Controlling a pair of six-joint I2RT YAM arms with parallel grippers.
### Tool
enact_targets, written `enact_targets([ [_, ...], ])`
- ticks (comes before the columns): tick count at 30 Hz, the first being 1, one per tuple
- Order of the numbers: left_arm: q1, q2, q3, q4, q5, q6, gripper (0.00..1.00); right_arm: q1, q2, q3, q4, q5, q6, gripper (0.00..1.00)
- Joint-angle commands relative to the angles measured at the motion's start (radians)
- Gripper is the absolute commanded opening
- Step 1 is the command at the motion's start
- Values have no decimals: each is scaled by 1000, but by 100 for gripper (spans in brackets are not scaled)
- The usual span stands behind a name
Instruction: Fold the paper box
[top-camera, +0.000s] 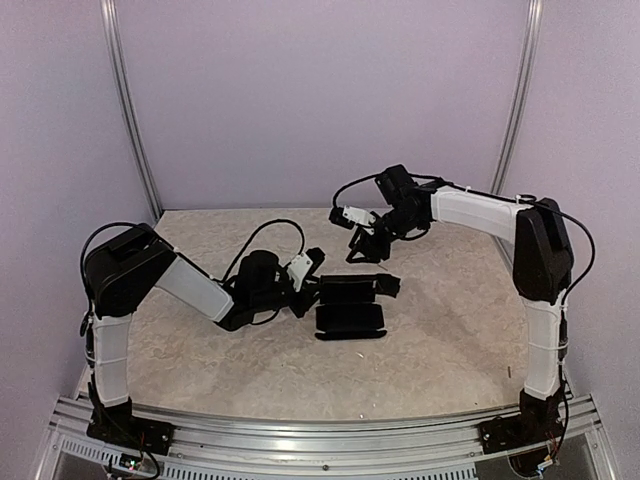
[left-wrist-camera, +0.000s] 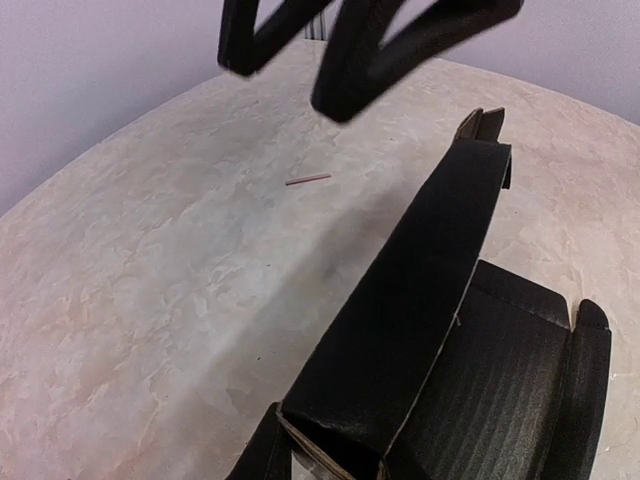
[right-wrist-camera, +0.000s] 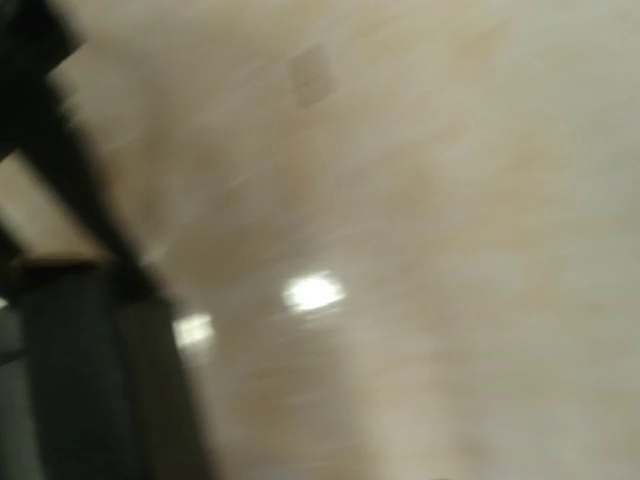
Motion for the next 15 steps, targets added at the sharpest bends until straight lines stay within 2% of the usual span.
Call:
enact_targets([
  [1, 6, 23, 39, -68, 92, 40, 22, -18, 109, 71, -324, -267, 7, 45],
  [10, -5, 38, 57, -106, 13, 62, 22, -20, 132, 13, -355, -340, 20, 42],
  [15, -12, 52, 59, -112, -30, 60, 18, -46, 148, 25, -380, -447, 48, 41],
])
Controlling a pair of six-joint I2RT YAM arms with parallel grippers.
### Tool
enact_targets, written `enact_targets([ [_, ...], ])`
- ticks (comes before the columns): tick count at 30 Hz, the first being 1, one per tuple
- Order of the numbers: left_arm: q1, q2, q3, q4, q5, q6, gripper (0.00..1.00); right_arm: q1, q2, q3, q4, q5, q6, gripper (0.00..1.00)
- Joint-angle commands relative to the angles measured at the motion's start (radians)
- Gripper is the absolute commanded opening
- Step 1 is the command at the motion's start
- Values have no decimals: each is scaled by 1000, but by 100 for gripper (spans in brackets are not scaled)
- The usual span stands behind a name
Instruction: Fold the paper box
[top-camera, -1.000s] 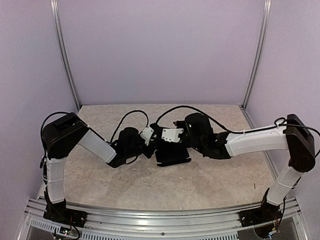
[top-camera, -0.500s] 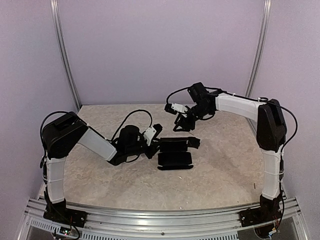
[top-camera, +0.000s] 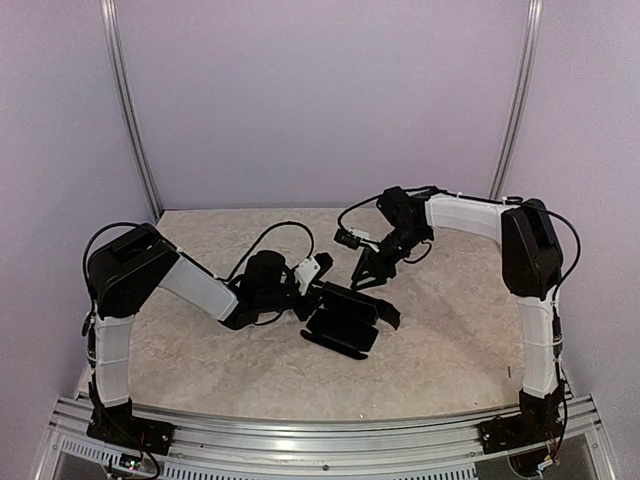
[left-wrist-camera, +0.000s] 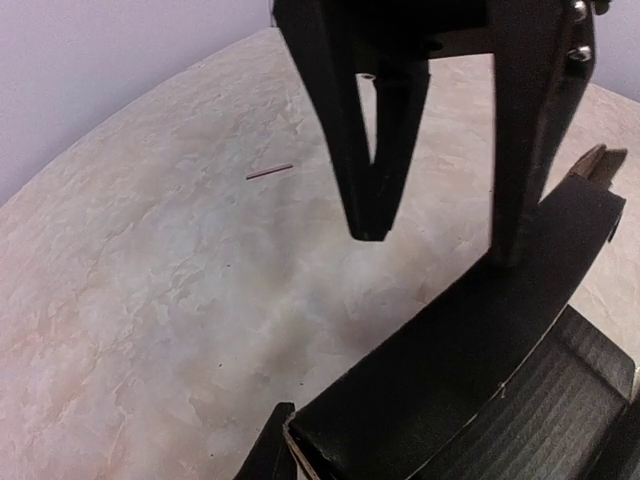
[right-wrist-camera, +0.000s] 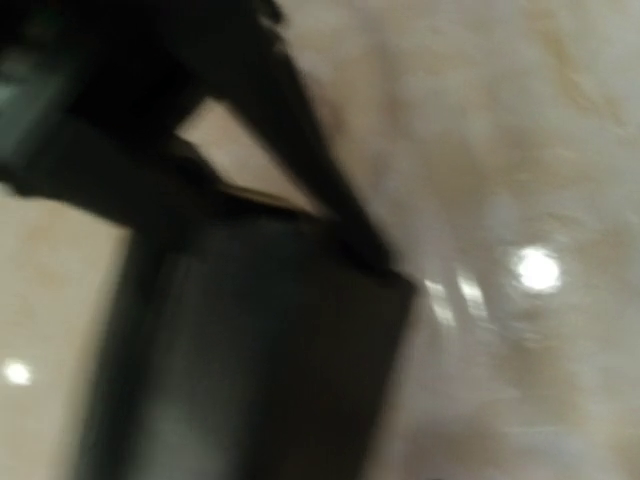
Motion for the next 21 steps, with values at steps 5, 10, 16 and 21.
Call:
enact_targets([
  [5, -11, 46, 14, -25, -138, 10, 13, -36, 42, 2, -143, -250, 30, 42],
  [10, -19, 57, 34, -35, -167, 4, 9, -37, 30, -76, -87, -265, 66, 41],
  [16, -37, 62, 60, -69, -225, -21, 6, -25, -56, -236, 126, -164, 240, 33],
  [21, -52, 59, 41, -48, -232, -39, 8, -17, -84, -276, 200, -83, 301, 19],
])
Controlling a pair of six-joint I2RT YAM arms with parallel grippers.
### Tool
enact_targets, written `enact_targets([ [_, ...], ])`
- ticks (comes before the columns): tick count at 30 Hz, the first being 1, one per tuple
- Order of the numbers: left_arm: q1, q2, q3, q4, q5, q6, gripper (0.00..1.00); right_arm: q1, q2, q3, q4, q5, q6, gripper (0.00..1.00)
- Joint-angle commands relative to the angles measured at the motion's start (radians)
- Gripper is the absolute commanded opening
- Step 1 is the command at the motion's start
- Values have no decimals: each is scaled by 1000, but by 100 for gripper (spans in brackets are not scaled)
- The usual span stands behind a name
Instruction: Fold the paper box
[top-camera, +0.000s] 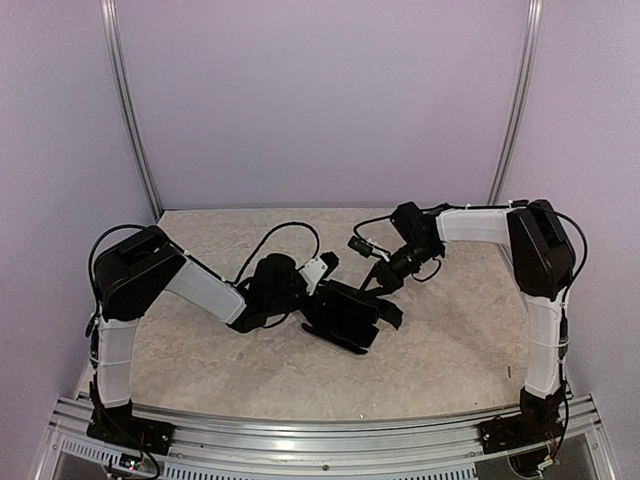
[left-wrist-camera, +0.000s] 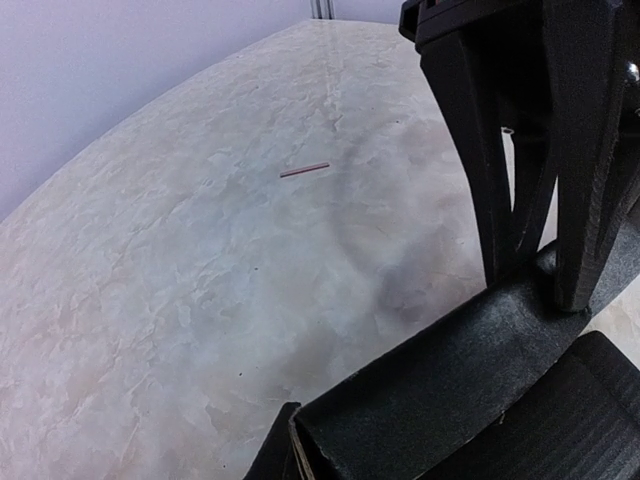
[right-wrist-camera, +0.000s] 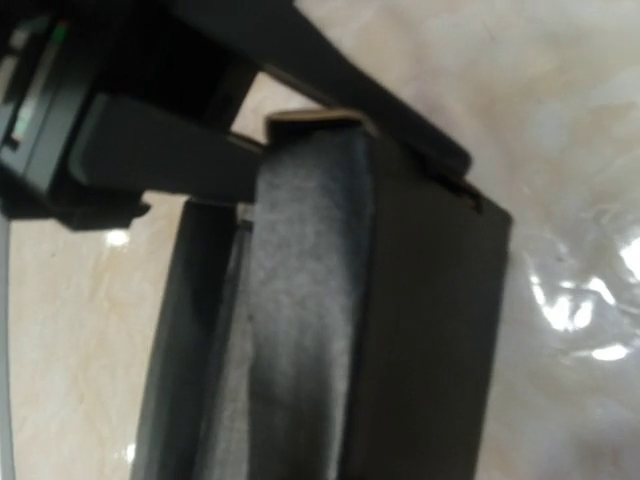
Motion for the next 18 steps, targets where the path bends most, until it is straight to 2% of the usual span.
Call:
enact_targets([
  [1, -9, 28, -8, -28, -63, -23, 9, 29, -21, -38, 44, 92, 89, 18],
  [10, -15, -13, -114, 69, -49, -45, 31, 29, -15, -23, 34, 76, 103, 17],
  [13, -17, -24, -132, 80, -58, -50, 32, 30, -14, -17, 25, 59, 102, 17],
  [18, -16, -36, -153, 107, -61, -52, 26, 30, -8, -15, 14, 43, 97, 18],
])
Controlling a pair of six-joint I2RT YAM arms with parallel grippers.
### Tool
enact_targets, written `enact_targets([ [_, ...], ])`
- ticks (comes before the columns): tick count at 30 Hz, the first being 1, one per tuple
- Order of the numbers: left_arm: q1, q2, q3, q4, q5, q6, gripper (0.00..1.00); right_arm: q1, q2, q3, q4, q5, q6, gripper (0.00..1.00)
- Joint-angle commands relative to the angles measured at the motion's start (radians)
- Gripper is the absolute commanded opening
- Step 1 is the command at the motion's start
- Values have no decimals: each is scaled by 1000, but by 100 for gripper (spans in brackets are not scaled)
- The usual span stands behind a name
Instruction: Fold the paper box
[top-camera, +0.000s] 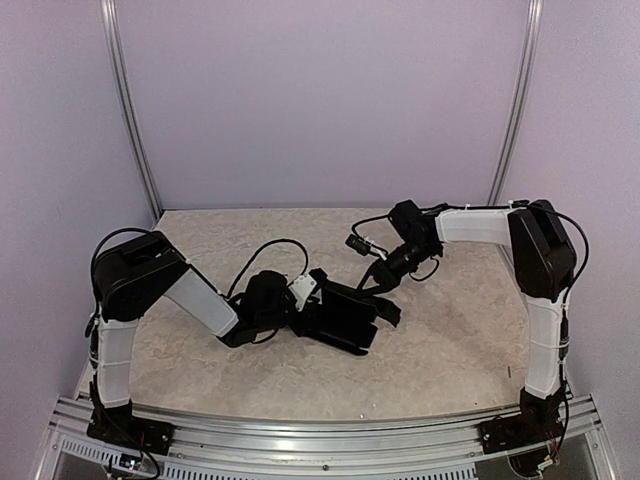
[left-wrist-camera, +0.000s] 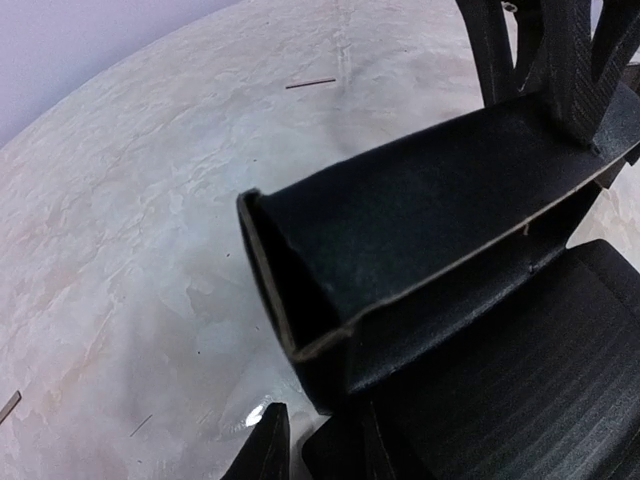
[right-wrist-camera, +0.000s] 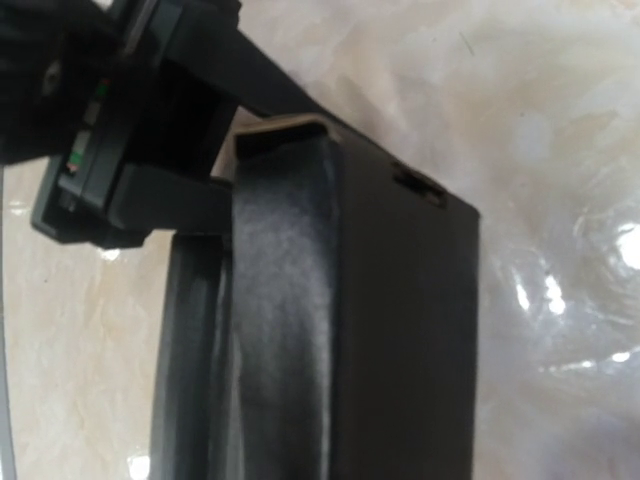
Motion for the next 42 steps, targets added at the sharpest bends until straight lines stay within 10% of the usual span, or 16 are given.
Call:
enact_targets([
  [1, -5, -32, -11, 36, -13, -9, 26, 14, 11, -4, -38, -1, 3, 18],
  [28, 5, 24, 83, 80, 74, 43, 18, 14, 35, 0, -60, -72, 8, 20],
  [42, 26, 59, 121, 99, 131, 91, 30, 15, 76, 40, -122, -109, -26, 21],
])
